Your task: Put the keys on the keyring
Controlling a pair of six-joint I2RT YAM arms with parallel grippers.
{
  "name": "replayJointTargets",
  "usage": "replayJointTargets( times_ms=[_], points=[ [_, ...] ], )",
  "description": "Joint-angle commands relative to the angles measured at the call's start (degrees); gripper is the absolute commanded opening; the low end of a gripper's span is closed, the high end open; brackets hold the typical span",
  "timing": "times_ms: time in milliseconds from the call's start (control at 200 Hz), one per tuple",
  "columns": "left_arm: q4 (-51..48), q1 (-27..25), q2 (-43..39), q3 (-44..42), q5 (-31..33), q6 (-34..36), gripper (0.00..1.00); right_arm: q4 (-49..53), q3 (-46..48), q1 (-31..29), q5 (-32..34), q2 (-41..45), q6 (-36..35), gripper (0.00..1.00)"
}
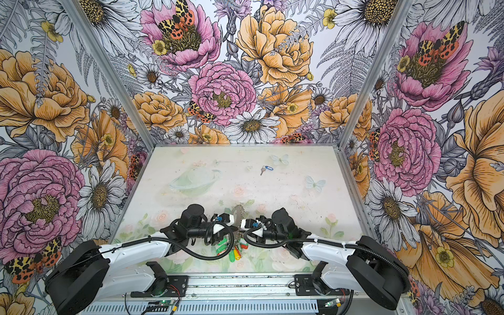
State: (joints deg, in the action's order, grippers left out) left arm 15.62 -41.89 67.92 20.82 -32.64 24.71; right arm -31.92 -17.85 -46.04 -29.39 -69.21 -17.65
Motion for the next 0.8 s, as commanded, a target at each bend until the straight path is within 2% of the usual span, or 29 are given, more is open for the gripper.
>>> replayJointTargets(
  times_ms=[0,305,515,796],
  points=[
    [1.1,-0.6,-0.1,1.0,-2.1,1.5,0.0,-1.6,0.2,0.3,-1.5,0.3,0.1,0.21],
    [1.1,-0.8,-0.6,0.7,-4.2,1.7,0.0,-1.8,-0.6,0.3,1.0,-2.0,0.0,0.21],
    [1.1,-0.9,-1.3,0.5,-4.0,1.9,0.0,-1.0,-1.1,0.3,-0.5,-3.7,0.1,0.2],
    [2.6,-0.8,-3.5,-0.7,-0.6,2.0,0.0,0.6,-2.0,0.3,-2.8,-4.5,0.1,0.11]
  ],
)
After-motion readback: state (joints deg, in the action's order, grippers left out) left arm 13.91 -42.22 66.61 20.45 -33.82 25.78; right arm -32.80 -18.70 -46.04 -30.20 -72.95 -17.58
